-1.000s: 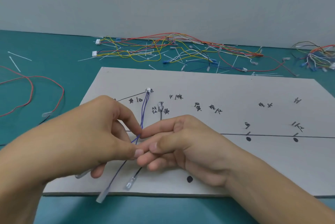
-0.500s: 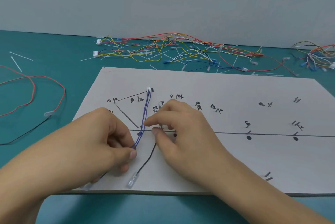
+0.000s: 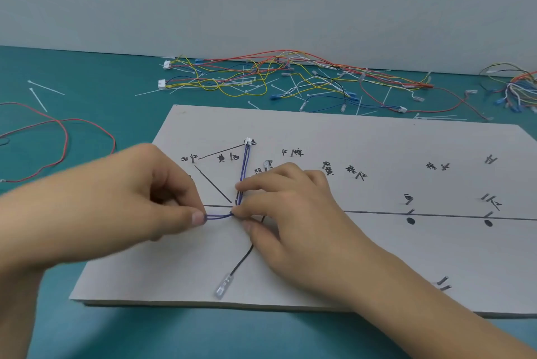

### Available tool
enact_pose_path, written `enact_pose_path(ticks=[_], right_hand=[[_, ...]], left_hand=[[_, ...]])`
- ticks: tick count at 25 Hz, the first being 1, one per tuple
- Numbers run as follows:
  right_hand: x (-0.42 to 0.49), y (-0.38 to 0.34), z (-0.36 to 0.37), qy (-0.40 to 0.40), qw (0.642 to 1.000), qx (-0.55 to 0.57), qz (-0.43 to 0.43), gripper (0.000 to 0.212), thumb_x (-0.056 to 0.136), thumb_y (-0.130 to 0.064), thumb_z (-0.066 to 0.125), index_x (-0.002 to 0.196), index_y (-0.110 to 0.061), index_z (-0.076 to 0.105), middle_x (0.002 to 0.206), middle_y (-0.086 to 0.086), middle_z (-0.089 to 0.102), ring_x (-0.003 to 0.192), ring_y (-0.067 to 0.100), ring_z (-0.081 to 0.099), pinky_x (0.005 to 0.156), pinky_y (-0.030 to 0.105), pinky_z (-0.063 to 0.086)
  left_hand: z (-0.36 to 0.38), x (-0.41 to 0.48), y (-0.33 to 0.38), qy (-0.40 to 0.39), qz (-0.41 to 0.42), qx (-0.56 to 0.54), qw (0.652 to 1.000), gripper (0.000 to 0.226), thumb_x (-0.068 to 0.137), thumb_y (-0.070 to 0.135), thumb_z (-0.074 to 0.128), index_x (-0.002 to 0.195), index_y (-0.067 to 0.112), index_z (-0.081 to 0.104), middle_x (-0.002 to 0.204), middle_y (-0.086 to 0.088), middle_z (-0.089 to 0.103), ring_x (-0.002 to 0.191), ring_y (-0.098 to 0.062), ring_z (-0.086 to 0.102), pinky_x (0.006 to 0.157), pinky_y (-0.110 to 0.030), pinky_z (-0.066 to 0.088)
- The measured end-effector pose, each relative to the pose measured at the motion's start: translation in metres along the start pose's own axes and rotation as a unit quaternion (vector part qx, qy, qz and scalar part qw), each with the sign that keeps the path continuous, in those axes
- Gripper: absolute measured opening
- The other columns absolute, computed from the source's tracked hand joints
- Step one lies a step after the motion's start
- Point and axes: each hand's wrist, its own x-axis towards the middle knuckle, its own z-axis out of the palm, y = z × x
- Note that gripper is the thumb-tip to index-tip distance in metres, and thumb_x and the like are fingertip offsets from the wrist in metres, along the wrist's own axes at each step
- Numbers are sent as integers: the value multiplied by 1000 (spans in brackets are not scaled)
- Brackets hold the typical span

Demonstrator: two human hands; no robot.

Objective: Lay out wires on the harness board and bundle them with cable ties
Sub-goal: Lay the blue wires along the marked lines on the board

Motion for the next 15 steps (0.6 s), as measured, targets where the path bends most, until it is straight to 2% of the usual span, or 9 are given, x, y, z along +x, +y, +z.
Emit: enact_pose_path(ticks=[3, 4, 7, 10, 12, 15], right_hand=[[1, 2, -2, -24, 1000, -4, -18, 19, 95, -29, 55, 102, -31, 72, 126, -19, 63, 118, 13, 48, 92, 37, 28], [1, 3, -2, -29, 999, -7, -22, 19, 95, -29, 52, 102, -31, 71, 122, -18, 63, 116, 12, 48, 92, 36, 28], [1, 5, -3, -33, 999, -9, -20, 22, 95, -30, 49, 102, -30, 70, 115, -16, 64, 113, 13, 48, 93, 39, 34], [0, 5, -3, -40, 999, 3, -16, 21, 95, -28, 50, 102, -29, 69, 115, -15, 64, 112, 14, 48, 92, 40, 37], [0, 5, -3, -42, 999, 4, -14, 20, 95, -28, 50, 102, -29, 69, 115, -15, 64, 112, 14, 49, 93, 39, 36], [0, 7, -3, -41, 999, 10, -8, 21, 93, -29, 51, 102, -30, 70, 115, -15, 65, 111, 14, 50, 92, 38, 36]], left_hand=[[-27, 15, -13, 36, 14, 24, 999, 33, 61, 70, 75, 82, 44, 79, 50, 9, 64, 41, 2, 53, 45, -10, 43], [-37, 21, -15, 39, 17, 14, 999, 42, 56, 73, 78, 81, 40, 80, 49, 5, 64, 40, 0, 52, 44, -11, 42], [-55, 43, -22, 3, 14, -38, 999, 72, 41, 85, 81, 78, 23, 81, 51, -8, 64, 41, -8, 55, 43, -18, 44], [-53, 57, -31, -24, 43, -71, 996, 76, 43, 85, 81, 82, 20, 82, 57, -10, 67, 46, -11, 57, 44, -22, 47], [-47, 58, -40, -16, 61, -91, 994, 67, 50, 78, 83, 86, 21, 84, 61, -8, 70, 49, -9, 58, 48, -20, 48], [-42, 58, -51, 41, 70, -106, 991, 26, 65, 40, 91, 83, 22, 85, 61, -10, 73, 49, -8, 62, 48, -12, 46]])
